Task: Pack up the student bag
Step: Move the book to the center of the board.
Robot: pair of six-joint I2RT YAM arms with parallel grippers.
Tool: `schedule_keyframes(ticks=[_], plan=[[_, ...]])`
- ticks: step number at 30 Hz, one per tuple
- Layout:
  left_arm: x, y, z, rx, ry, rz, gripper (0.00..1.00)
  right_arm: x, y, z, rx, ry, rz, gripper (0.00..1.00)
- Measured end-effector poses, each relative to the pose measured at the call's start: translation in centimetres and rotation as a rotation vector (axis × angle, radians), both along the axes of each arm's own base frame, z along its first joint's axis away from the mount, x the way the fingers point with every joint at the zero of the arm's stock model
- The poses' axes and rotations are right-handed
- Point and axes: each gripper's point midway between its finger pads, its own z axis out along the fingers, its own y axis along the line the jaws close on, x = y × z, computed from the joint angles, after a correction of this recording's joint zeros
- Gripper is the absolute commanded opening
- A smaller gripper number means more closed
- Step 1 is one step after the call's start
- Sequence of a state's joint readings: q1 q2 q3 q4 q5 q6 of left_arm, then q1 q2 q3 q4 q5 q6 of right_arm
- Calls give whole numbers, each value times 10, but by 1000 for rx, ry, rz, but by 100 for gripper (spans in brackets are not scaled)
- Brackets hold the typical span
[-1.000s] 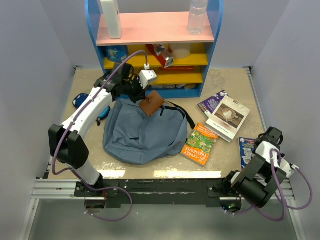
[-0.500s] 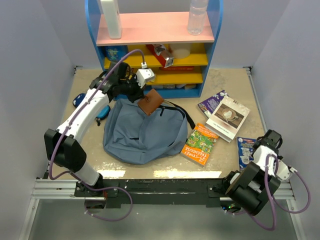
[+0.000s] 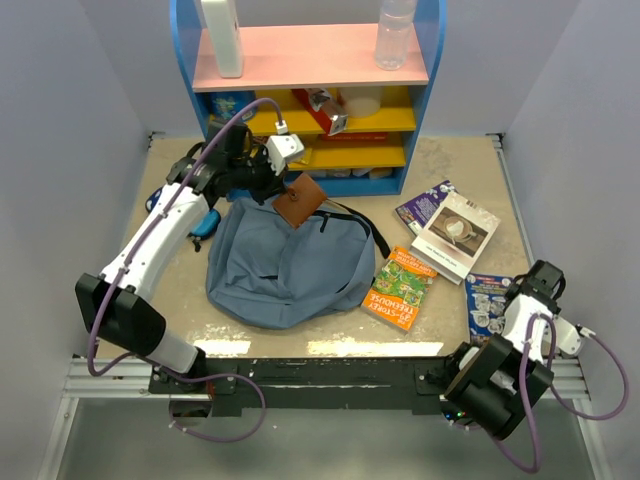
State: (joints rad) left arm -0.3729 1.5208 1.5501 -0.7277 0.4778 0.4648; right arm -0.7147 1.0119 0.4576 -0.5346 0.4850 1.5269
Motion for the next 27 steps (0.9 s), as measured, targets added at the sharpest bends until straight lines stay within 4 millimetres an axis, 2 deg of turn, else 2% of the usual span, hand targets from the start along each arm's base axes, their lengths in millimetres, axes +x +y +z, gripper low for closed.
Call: schedule_keyframes(ticks=[9, 14, 16, 22, 27], plan=[[-4, 2, 11, -12, -25, 0, 0, 8, 17, -6, 58, 24, 144, 8], [-9, 4, 23, -25, -58, 0, 0, 15, 36, -12, 100, 57, 249, 0], [-11, 4, 27, -28, -67, 0, 0, 22, 46, -14, 108, 72, 305, 0], [-11, 5, 28, -33, -65, 7, 0, 53, 96, -21, 127, 111, 511, 0], [-11, 6, 25, -33, -62, 8, 0, 84, 127, -17, 123, 137, 624, 0]])
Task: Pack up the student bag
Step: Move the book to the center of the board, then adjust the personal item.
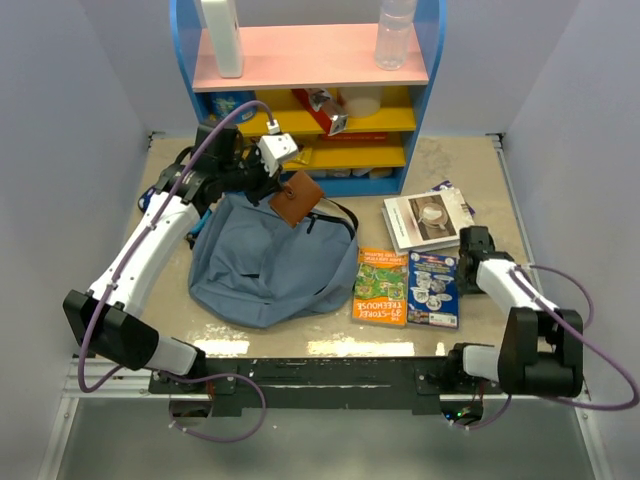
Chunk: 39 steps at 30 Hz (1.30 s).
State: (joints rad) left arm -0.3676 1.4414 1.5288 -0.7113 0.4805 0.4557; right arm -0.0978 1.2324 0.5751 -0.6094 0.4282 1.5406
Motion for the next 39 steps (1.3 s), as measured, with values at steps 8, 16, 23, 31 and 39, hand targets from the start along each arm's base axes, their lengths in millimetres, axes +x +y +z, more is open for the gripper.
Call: schedule_keyframes(ticks=[8, 16, 23, 31, 39], plan=[[-8, 4, -30, 23, 56, 3, 0, 64, 34, 25, -18, -54, 146, 6], [-10, 13, -63, 44, 106, 35, 0, 115, 44, 93, -142, -199, 373, 50], [-18, 13, -81, 40, 157, 26, 0, 103, 96, 141, -187, -418, 756, 67], [-18, -11, -61, -97, 152, -35, 0, 91, 275, 194, -50, -836, 1450, 87], [-17, -29, -46, -221, 182, -80, 0, 64, 374, 198, 178, -1093, 1783, 88]])
